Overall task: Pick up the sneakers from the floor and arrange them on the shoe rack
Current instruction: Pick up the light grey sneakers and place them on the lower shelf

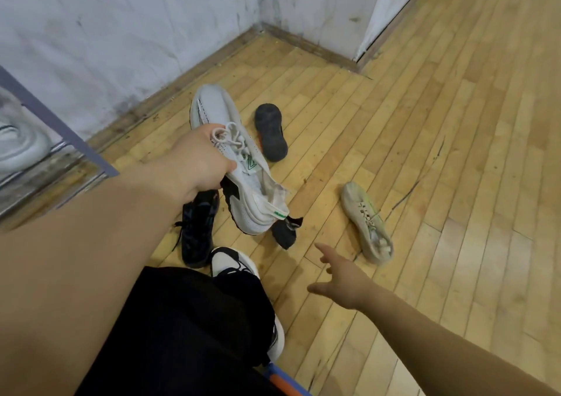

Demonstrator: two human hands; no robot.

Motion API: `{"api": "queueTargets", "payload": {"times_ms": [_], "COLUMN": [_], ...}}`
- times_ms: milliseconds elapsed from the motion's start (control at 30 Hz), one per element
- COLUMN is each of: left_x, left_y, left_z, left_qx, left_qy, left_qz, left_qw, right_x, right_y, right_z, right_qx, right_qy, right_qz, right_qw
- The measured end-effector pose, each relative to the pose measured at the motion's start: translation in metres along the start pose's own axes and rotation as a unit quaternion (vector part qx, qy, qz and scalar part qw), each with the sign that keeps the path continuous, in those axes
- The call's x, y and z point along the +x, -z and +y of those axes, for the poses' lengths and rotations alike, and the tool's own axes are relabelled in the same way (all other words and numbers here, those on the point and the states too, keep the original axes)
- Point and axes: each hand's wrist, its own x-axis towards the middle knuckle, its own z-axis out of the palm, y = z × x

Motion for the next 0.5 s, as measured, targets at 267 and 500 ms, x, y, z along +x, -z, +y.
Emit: {"api": "queueTargets", "payload": {"times_ms": [267,500], "left_x": [-0.027,-0.085], "left_y": [0.024,0.105], "left_z": [0.011,0.039], "left_qx": [-0.069,-0.133], "left_qy": [-0.028,-0.172], "left_qz": [0.023,0.134], "left_qw": [0.997,0.967], "right_x": [-0.007,-0.053], "right_y": [0.063,0.102], "right_z": [-0.142,-0.251], "right_qx": [0.394,0.375], "right_qy": [0.161,0.348], "right_qz": [0.017,0.019], "right_qw": [0.905,0.859]}}
